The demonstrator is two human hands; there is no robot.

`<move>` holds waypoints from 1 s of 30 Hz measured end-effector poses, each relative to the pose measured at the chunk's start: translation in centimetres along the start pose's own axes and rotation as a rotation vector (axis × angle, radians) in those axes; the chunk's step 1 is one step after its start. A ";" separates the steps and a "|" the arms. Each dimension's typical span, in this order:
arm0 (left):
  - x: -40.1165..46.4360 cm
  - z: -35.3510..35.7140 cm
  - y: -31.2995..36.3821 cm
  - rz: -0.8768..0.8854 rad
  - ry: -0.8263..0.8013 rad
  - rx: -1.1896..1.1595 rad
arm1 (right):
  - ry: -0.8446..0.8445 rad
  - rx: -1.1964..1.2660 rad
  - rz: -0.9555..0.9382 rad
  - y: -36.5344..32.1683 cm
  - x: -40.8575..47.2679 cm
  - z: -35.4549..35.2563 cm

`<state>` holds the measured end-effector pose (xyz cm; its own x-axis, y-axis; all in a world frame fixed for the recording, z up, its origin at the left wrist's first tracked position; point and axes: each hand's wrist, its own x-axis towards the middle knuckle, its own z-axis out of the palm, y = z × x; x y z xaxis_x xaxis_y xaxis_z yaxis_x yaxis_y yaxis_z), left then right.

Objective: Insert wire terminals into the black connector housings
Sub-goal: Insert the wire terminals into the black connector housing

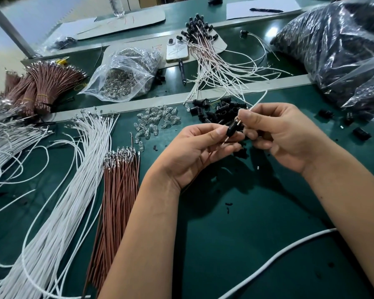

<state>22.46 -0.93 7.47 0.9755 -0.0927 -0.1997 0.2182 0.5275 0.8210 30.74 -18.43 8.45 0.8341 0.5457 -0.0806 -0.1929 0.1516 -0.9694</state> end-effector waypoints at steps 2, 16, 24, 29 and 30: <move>0.0 0.0 0.0 0.010 -0.007 0.035 | -0.043 0.036 0.015 -0.1 -0.1 -0.1; 0.6 0.2 -0.3 0.050 0.076 0.028 | 0.033 -0.150 -0.151 0.6 -0.1 0.4; 0.5 0.8 -0.3 0.114 0.163 0.214 | 0.045 -0.116 -0.233 0.8 -0.1 0.5; 0.3 0.9 -0.4 0.188 0.191 0.363 | 0.045 -0.172 -0.249 0.8 -0.2 0.6; 0.3 0.9 -0.4 0.194 0.195 0.365 | 0.039 -0.159 -0.240 0.8 -0.2 0.6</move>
<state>22.69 -1.97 7.59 0.9832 0.1574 -0.0921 0.0625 0.1838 0.9810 30.07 -17.95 7.81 0.8658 0.4774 0.1499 0.0935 0.1399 -0.9857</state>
